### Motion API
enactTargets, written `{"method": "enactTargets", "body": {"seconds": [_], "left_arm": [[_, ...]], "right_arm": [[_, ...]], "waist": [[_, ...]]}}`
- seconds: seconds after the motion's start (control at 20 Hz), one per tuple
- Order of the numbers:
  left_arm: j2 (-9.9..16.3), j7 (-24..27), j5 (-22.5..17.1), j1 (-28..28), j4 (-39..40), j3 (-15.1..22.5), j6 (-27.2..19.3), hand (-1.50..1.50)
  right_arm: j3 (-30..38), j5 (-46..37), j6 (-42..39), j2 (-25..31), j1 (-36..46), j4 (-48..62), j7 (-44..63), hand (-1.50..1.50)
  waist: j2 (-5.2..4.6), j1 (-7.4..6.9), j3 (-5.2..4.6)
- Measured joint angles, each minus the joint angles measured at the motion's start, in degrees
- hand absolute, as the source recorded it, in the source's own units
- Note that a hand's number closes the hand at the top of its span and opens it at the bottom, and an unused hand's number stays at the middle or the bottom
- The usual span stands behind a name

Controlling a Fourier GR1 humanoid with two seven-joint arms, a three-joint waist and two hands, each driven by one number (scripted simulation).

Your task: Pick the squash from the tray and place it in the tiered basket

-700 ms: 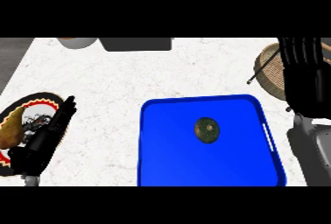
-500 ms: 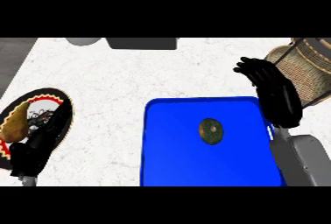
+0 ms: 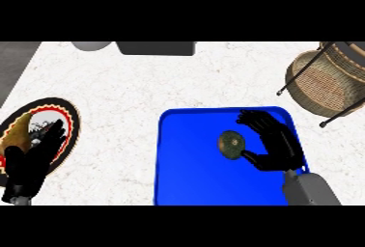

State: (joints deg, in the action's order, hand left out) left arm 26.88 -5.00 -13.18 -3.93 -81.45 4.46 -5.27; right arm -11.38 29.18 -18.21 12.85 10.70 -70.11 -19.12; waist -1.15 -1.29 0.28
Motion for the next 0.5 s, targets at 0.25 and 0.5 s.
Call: {"method": "enactTargets", "body": {"seconds": [0.25,0.5], "left_arm": [[0.3,-0.7,-0.6,0.4,1.6,-0.9,0.3,0.0],[0.0,-1.2,-0.5,1.1,2.8,-1.3,0.6,0.0]], "right_arm": [[-4.4,-16.7,2.7,11.6,2.6,2.0,0.4,-1.5],[-8.6,-24.1,-2.0,16.5,9.4,5.2,4.2,-1.5]], "waist": [[0.66,0.15,-0.33],[0.83,-0.02,-0.32]]}}
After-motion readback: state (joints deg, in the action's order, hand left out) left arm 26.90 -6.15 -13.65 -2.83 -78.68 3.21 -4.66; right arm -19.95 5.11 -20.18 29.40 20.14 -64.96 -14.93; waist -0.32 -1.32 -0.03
